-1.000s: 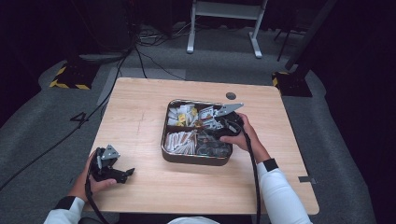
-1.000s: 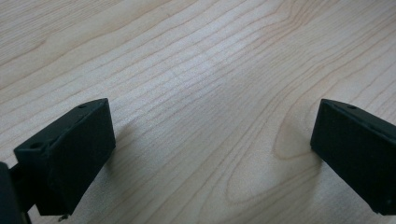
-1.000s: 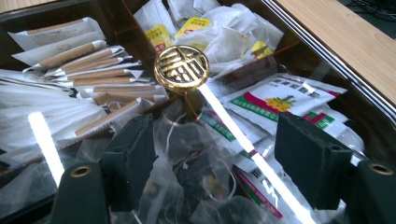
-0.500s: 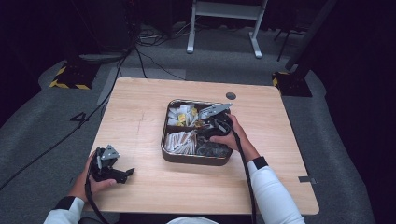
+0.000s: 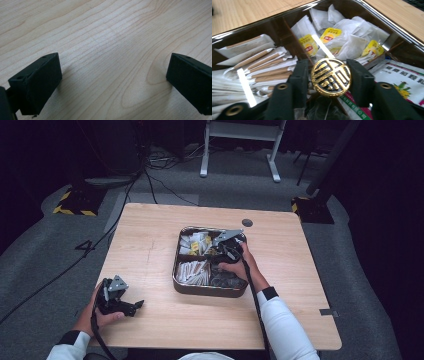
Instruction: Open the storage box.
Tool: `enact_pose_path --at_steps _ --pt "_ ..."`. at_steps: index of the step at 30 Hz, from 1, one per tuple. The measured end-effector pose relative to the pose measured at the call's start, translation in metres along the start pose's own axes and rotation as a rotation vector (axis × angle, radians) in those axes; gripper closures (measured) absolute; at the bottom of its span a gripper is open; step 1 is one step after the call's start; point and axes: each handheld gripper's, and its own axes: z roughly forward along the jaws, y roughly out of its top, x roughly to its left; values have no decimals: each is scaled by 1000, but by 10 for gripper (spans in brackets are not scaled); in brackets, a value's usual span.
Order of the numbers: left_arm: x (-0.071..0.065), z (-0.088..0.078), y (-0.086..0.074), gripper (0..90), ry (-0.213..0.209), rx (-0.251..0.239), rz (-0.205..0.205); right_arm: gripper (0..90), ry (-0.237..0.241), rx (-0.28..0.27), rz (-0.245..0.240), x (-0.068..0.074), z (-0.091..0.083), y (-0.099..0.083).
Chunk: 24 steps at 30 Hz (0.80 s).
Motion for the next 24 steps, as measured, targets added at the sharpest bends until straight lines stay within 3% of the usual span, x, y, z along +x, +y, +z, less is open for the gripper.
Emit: enact_pose_path --at_steps 8,24 --pt "0 0 0 3 -2 0 -3 590 -23 -17 22 3 5 3" --pt "0 0 0 4 0 1 -3 592 -37 -22 14 6 12 9"
